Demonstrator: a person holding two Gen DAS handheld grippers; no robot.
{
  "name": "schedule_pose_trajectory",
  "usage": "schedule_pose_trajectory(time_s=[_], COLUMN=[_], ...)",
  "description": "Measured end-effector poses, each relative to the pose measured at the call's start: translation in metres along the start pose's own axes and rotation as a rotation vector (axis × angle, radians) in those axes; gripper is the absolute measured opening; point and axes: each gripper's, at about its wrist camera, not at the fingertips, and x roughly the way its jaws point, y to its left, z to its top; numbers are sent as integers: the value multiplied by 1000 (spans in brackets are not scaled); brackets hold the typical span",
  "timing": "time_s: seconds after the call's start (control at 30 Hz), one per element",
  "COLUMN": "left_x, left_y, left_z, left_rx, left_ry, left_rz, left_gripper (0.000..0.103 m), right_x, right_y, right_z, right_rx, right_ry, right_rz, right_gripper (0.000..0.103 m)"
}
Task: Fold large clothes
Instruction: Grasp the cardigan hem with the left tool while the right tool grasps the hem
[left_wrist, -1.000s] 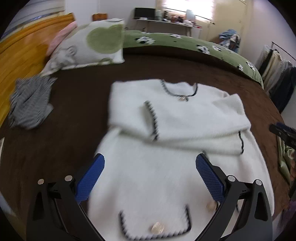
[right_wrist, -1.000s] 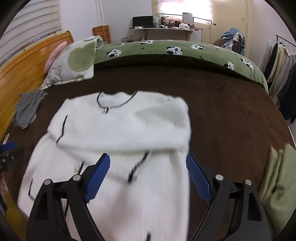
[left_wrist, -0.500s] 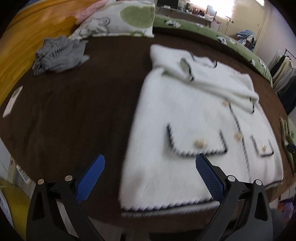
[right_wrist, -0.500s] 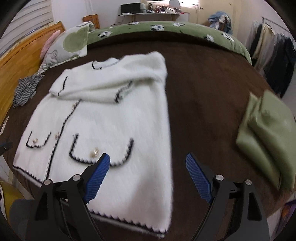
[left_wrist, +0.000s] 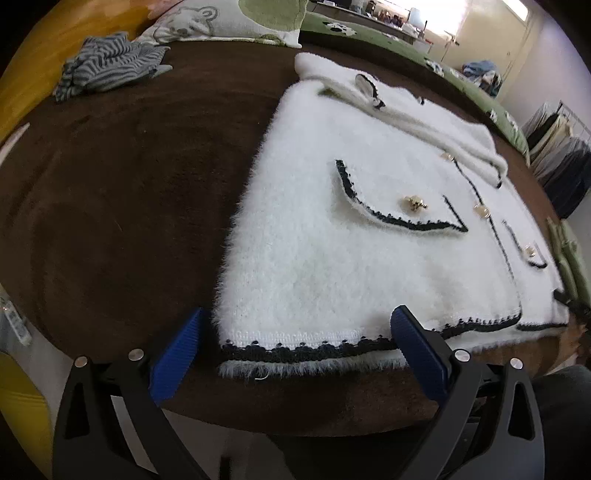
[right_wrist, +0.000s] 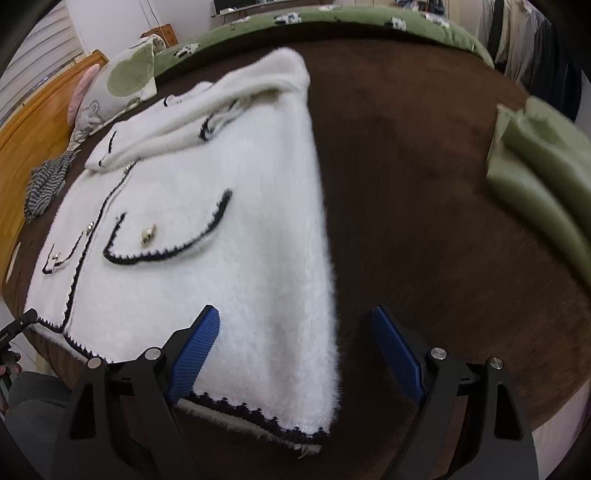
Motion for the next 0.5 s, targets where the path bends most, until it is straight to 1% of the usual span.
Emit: schedule_pose_trajectory(time_s=[0.13, 0.2, 0.23, 0.27, 0.3, 0.33, 0.4, 0.43, 0.47, 0.5], left_x=[0, 0, 1, 1, 1, 1, 0, -1, -2, -2], left_y=[10, 13, 13, 12, 13, 12, 14, 15, 16, 18], left_z=[1, 3, 3, 3, 4, 4, 5, 4, 4, 3], left_rx=[-51, -73, -77, -78, -78, -78, -83, -87, -88, -87], left_ry=[16, 21, 25, 28, 29, 32, 32, 29, 28, 27], left_rz=[-58, -76, -75, -70, -62, -51, -37, -36, -36, -33], left_gripper=[96, 95, 93, 90, 84, 79, 70, 66, 64, 61], right_x=[2, 1, 0, -1, -3, -3, -5, -6, -6, -5], right_y=[1, 1, 3, 4, 6, 9, 14, 18, 19, 21], right_z=[-6, -7, -7, -7, -7, -7, -8, -9, -10, -10], right_rx=[4, 1, -13, -23, -35, -43, -62, -82, -93, -97], right_ry=[-13, -13, -14, -15, -17, -18, -24, -32, -33, -32], right_rz=[12, 17, 17, 17, 16, 18, 19, 16, 16, 19], right_gripper=[84, 74, 71, 61, 53, 50, 40, 38, 34, 29])
